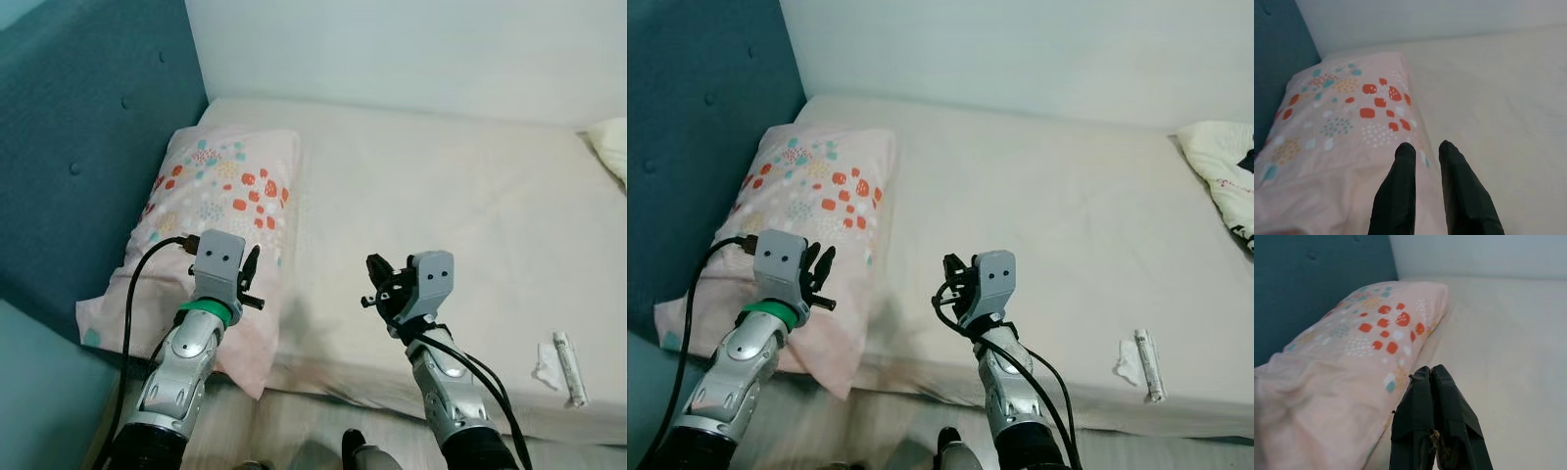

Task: Clean up the room

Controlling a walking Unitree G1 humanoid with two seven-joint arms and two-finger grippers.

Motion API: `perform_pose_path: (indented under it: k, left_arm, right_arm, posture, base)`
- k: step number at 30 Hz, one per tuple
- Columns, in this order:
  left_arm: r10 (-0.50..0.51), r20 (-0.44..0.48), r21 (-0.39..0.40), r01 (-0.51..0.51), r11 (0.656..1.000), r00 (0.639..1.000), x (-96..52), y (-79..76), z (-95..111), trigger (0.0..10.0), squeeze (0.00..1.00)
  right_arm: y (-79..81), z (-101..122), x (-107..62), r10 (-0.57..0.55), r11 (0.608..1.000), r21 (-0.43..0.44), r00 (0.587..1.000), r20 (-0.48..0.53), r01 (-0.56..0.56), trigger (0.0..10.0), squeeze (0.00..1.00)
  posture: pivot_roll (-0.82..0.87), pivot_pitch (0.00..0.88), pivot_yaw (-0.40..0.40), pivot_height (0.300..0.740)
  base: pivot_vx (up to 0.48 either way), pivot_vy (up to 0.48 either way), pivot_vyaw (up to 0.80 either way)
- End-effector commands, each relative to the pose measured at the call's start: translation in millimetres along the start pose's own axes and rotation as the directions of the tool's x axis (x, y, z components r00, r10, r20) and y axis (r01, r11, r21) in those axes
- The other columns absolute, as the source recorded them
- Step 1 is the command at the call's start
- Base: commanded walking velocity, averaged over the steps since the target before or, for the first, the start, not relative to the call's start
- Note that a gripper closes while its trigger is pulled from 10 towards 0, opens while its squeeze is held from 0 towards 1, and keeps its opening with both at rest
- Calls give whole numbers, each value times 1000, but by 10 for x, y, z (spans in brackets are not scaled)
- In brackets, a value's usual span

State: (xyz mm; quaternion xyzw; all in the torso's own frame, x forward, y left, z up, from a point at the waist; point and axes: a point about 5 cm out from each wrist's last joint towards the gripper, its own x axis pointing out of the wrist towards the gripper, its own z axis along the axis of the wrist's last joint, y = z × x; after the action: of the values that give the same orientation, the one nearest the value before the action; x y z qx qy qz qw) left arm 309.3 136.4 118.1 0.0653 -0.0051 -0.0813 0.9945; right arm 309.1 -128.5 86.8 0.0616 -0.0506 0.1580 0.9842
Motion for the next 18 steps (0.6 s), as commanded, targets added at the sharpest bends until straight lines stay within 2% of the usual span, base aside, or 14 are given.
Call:
perform_pose_path:
  k: [1,18]
  left_arm:
    - [0,-11,4,0,1000,1000,-18,-4,-43,10000,0]
    - [-2,-9,9,2,1000,1000,-16,-10,-48,10000,0]
  right_arm:
    - [-16,-38,-19,-11,1000,-5,1000,-11,11,10000,0]
    - [-42,-44,-28,-19,1000,-5,1000,-10,19,10000,0]
  posture:
    - [12,84,24,740]
    - [10,84,23,740]
  base:
    - [-375,0,0]
    - [-376,0,0]
